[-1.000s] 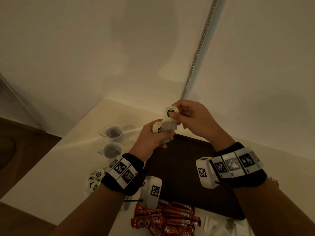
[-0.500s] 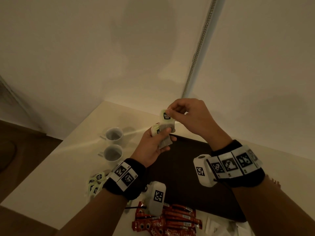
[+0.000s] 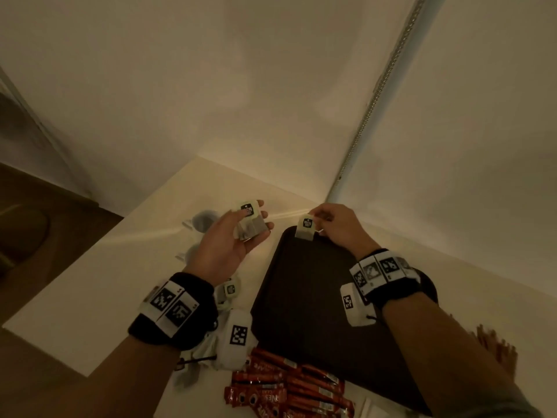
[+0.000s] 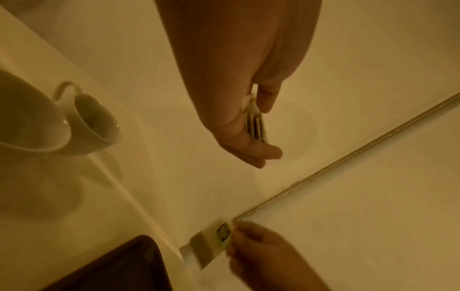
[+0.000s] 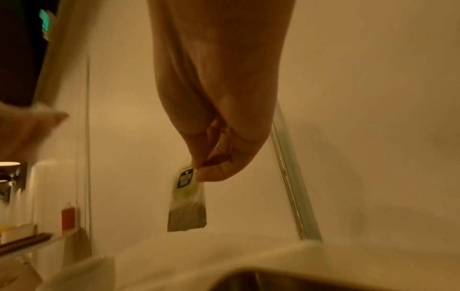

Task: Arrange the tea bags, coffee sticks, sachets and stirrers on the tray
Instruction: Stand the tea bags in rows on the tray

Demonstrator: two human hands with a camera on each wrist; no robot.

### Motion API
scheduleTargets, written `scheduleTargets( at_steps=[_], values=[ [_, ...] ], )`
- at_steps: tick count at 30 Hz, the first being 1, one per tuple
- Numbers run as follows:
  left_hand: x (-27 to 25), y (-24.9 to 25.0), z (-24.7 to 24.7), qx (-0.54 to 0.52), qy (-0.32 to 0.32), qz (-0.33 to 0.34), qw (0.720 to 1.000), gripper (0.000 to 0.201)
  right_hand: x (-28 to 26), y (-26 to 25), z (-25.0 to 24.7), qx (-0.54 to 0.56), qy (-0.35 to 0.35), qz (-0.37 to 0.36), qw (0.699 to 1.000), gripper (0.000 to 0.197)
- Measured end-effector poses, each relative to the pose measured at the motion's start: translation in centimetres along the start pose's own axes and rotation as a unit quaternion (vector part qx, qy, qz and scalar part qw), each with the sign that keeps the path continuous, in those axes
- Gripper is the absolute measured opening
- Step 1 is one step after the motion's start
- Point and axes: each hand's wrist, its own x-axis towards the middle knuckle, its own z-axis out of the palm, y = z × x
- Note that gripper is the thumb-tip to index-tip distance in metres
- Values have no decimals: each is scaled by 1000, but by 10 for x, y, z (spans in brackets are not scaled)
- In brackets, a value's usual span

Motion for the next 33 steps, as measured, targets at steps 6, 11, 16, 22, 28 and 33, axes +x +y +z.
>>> scheduleTargets(
  at_steps=[6, 11, 16, 22, 28, 33],
  values=[
    [3, -1, -21, 17, 20, 22, 999, 28, 36, 58, 54, -44, -59, 41, 996, 15],
    [5, -8, -36, 4, 22, 9, 1000, 30, 59, 82, 70, -47, 9, 66, 997, 12],
    [8, -16, -40, 29, 40, 5, 999, 33, 78, 87, 67, -50, 57, 87, 993, 15],
    [12, -21, -38, 35, 42, -3, 998, 35, 89, 92, 71, -48, 62, 106, 991, 15],
    [10, -24, -37, 32, 25, -14, 999, 37, 95, 96, 74, -52, 78, 117, 989, 16],
    [12, -26, -37, 39, 17, -41, 998, 34, 91, 90, 68, -45, 92, 100, 990, 22]
  ],
)
